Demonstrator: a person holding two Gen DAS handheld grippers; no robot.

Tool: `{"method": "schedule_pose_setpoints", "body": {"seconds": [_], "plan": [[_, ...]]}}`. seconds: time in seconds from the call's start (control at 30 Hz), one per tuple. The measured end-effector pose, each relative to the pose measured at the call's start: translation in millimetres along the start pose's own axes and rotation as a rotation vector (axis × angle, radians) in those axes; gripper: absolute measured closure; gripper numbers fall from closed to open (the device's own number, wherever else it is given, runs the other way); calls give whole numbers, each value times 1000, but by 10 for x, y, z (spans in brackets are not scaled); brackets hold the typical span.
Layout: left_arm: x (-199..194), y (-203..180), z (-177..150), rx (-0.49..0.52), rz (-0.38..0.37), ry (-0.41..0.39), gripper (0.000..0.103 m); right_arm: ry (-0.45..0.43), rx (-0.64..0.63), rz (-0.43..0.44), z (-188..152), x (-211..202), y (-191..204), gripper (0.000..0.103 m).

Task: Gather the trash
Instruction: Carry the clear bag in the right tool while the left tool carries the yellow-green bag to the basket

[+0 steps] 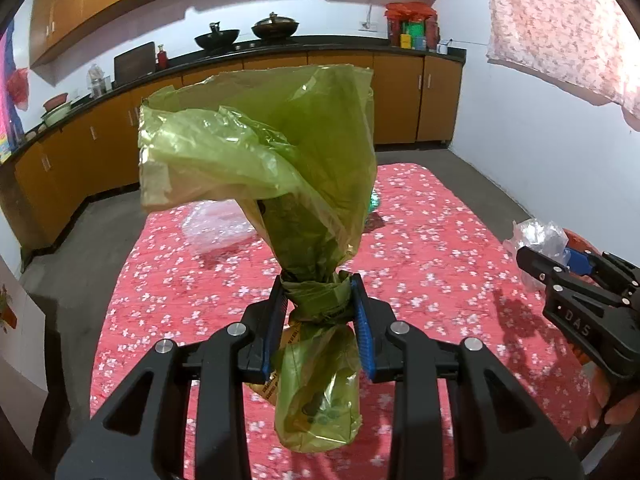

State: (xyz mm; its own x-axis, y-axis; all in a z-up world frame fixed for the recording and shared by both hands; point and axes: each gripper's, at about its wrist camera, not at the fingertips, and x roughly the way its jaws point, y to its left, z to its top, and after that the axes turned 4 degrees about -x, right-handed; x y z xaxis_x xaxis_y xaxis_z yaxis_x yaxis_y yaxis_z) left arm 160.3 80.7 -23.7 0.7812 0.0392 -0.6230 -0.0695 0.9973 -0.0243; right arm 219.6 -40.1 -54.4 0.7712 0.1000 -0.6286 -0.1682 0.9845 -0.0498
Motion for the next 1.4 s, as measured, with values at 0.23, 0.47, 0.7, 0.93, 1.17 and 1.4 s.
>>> {"method": "schedule_pose_setpoints", "body": {"seconds": [0.23, 0.47, 0.7, 0.93, 1.17, 1.4], "plan": [[-22, -209, 5, 24, -33, -6, 71, -17, 16, -24, -53, -180, -186, 64], [-17, -464, -26, 55, -68, -5, 71, -26, 43, -58, -127, -336, -408, 64], [10, -709, -56, 88, -102, 3, 71, -25, 68, -91, -191, -421, -636, 64], [40, -945, -81, 116, -131, 11, 71, -18, 95, -122, -291, -455, -849, 64], [71, -1167, -105, 144, -159, 21, 71, -12, 122, -149, -368, -479, -1032, 64], [102, -1411, -130, 170, -191, 30, 71, -3, 150, -181, -471, -499, -1235, 64]]}}
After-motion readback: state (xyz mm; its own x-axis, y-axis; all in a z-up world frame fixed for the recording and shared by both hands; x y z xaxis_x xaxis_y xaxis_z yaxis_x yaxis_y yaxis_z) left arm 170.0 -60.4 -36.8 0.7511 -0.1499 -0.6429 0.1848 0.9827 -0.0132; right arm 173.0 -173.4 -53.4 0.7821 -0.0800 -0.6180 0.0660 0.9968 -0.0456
